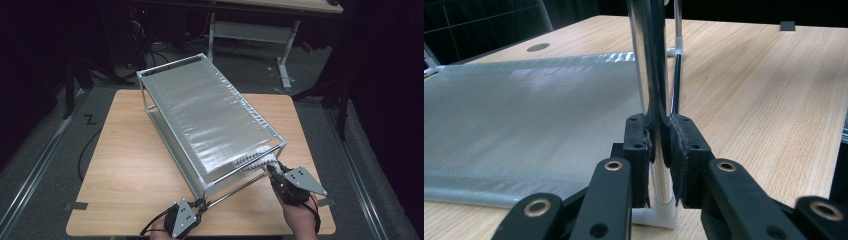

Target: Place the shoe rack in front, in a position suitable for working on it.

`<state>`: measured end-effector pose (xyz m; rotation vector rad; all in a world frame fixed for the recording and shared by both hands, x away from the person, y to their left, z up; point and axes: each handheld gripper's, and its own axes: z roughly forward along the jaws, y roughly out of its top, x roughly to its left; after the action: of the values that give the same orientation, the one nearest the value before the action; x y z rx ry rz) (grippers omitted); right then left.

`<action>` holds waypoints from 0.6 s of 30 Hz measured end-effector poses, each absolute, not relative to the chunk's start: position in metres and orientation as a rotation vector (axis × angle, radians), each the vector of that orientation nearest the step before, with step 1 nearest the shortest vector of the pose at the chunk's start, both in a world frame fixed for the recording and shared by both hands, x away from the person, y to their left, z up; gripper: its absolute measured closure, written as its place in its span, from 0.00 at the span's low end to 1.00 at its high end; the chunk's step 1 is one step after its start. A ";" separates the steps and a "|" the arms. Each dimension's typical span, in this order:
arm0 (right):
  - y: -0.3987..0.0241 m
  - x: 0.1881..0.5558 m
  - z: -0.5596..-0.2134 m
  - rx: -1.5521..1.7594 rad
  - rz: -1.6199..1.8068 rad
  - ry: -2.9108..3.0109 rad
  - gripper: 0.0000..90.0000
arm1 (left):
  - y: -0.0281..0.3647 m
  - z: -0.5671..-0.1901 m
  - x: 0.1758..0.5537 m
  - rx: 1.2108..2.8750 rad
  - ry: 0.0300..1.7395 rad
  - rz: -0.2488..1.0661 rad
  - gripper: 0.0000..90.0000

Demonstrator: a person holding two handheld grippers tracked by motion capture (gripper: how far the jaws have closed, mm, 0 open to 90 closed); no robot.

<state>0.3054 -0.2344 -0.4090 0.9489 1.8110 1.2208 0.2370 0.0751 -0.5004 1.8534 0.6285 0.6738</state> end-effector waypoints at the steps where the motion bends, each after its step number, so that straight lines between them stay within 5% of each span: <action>1: -0.231 0.303 -0.409 0.939 1.228 1.822 0.85 | 0.075 -0.500 0.237 1.853 0.628 0.674 0.88; 18: -0.168 0.259 -0.405 0.708 1.374 1.998 0.85 | 0.075 -0.500 0.238 1.866 0.619 0.684 0.87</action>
<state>0.2590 -0.1682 -0.4054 0.7083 1.9984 1.3742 0.2375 0.0751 -0.4997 1.8663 0.6189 0.6841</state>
